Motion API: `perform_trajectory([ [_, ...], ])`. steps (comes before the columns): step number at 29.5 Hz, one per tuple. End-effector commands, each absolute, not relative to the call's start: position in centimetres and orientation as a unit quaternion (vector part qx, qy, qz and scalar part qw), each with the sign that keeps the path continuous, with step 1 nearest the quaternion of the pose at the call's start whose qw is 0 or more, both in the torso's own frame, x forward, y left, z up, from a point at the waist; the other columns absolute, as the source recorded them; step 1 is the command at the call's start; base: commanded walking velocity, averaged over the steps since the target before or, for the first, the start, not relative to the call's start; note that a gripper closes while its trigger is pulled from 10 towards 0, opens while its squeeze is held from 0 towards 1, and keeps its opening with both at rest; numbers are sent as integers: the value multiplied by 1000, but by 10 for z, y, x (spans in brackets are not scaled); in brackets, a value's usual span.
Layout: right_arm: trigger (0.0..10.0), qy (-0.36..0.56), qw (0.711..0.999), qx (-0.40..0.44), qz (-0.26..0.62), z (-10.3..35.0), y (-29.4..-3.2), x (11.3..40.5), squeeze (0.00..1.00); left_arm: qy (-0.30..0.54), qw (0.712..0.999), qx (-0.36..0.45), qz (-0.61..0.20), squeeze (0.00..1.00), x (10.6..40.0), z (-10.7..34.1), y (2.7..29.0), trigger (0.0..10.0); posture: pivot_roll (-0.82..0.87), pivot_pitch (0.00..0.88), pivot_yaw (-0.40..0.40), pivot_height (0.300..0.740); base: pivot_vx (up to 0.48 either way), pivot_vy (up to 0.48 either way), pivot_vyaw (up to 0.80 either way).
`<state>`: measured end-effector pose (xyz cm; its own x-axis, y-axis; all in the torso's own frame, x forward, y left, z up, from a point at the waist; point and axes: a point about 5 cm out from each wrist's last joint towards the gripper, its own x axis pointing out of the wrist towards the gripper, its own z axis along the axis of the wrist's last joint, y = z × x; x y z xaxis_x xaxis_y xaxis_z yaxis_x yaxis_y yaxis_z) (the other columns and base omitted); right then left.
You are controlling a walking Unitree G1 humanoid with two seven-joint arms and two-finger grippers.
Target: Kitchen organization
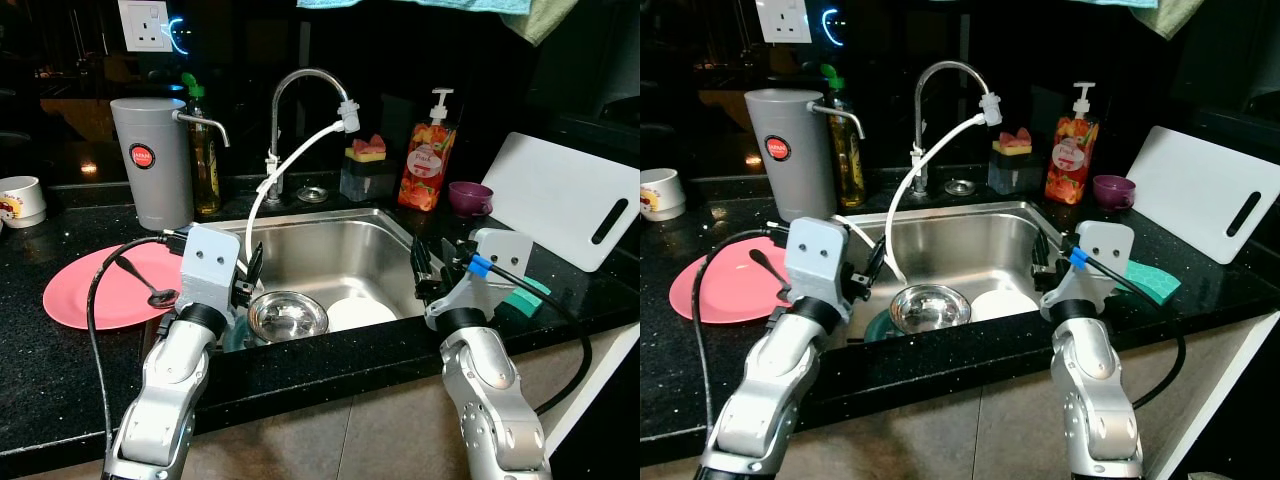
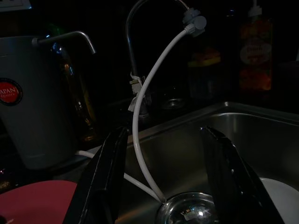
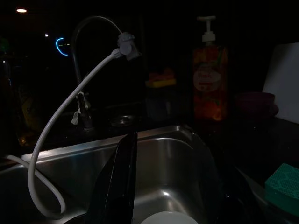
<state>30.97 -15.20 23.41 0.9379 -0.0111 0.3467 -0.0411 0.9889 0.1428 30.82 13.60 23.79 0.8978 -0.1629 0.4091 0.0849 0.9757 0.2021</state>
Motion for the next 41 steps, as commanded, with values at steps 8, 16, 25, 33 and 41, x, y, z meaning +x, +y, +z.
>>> perform_trajectory([
  [8,10000,-175,981,80,8,233,-151,310,0,-222,969,93,-63,0,308,240,136,10000,73,0,-80,740,0,0,0],
  [16,10000,-175,981,80,7,233,-152,310,0,-222,969,93,-63,0,308,240,135,10000,71,0,-80,740,0,0,0],
  [25,10000,-176,981,79,7,234,-152,310,0,-222,969,92,-64,0,308,241,135,10000,70,0,-80,740,0,0,0],
  [33,10000,-175,981,79,7,234,-152,311,0,-222,968,93,-63,0,309,241,135,10000,70,0,-80,740,0,0,0],
  [41,10000,-175,981,78,6,233,-152,310,0,-223,968,92,-63,0,309,241,135,10000,70,0,-80,740,0,0,0],
])
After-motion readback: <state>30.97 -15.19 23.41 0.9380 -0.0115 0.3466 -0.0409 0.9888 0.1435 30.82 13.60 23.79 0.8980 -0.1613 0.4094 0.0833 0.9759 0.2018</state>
